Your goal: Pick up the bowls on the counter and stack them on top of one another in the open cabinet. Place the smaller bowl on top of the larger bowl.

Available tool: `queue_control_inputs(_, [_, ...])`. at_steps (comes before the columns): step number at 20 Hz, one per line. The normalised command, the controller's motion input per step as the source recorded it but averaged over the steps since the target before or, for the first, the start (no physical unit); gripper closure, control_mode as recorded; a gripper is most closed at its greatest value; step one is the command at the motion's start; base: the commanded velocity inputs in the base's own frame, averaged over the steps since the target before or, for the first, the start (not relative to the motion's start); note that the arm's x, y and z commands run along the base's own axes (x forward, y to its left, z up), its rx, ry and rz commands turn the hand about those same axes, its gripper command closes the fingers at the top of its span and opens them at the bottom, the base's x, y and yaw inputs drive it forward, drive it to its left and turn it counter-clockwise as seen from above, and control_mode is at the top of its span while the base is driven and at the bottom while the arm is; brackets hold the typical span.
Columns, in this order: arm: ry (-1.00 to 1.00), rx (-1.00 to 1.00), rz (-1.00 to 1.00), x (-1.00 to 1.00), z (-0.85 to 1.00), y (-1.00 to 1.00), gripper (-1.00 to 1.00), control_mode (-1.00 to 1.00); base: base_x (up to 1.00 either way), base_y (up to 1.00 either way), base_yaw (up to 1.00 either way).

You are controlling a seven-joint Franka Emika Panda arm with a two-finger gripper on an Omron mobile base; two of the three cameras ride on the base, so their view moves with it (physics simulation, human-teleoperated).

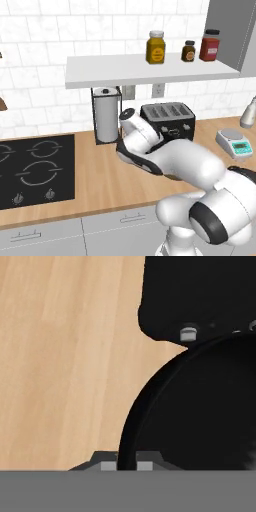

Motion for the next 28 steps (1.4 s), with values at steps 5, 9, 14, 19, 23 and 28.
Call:
queue_control_inputs(5, [0.07, 0.05, -0.12, 0.17, 0.15, -0.93, 1.00, -1.00, 0.00, 0.00, 0.00])
queue_control_inputs(9, [0.07, 0.00, 0.00, 0.32, -0.05, -0.59, 1.00, -1.00, 0.00, 0.00, 0.00])
queue_control_inputs(14, [0.09, 0.00, 0.00, 0.09, -0.30, -0.32, 1.00, -1.00, 0.00, 0.00, 0.00])
queue_control_inputs(19, [0.07, 0.00, 0.00, 0.00, -0.41, 0.02, 1.00, -1.00, 0.00, 0.00, 0.00])
queue_control_inputs(23, [0.05, 0.00, 0.01, 0.00, -0.34, 0.19, -1.00, -1.00, 0.00, 0.00, 0.00])
queue_control_inputs(28, [0.00, 0.00, 0.00, 0.02, -0.05, 0.01, -1.00, -1.00, 0.00, 0.00, 0.00])
